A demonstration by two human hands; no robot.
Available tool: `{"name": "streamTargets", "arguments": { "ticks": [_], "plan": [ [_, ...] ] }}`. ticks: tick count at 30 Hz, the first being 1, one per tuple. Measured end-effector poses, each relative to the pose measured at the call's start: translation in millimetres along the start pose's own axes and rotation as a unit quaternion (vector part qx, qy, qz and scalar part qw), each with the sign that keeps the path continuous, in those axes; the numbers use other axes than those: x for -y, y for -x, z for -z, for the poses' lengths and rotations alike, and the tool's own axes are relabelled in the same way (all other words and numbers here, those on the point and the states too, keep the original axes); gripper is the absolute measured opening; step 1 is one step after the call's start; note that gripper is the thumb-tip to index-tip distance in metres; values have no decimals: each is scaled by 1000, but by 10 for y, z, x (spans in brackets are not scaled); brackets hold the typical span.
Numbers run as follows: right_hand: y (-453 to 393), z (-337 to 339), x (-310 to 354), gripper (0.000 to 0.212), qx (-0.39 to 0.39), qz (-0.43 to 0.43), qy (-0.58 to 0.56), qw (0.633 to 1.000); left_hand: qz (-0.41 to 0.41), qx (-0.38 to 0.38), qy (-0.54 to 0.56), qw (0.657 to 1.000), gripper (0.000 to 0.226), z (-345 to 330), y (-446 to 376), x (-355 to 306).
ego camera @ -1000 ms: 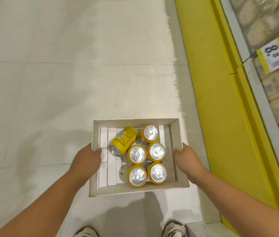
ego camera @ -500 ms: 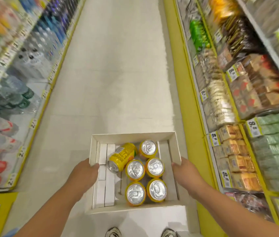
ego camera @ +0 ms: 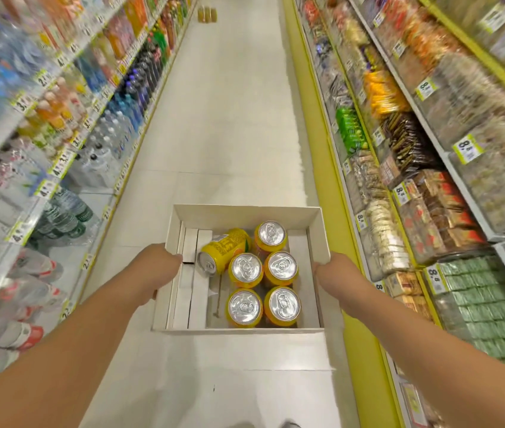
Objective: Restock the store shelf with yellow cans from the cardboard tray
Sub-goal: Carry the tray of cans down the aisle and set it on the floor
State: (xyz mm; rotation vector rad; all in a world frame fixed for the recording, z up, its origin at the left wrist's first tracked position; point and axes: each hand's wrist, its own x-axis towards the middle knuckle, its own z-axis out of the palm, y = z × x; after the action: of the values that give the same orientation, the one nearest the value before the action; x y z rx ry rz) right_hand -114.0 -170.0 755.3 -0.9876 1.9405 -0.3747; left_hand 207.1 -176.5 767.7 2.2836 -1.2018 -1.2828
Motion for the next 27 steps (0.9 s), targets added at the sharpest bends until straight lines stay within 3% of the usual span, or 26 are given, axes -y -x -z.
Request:
{"name": "streamTargets", "arguments": {
  "ticks": [3,11,20,27],
  "plan": [
    [-116,93,305,28,2,4,-9,1000,9,-3,10,1000,21,158,-120,-269],
    [-1086,447,1173,33,18,38,13,999,29,-8,29,999,16,321,-876,-1221],
    [-2466,1035,2712,29,33,50,19,998,24,-26,42,998,9,802,-1929,-2787],
    [-3643,1024,3860,27,3,57,27,998,11,-27,4,1000,13,1290,-3156,-3744]
  ]
}}
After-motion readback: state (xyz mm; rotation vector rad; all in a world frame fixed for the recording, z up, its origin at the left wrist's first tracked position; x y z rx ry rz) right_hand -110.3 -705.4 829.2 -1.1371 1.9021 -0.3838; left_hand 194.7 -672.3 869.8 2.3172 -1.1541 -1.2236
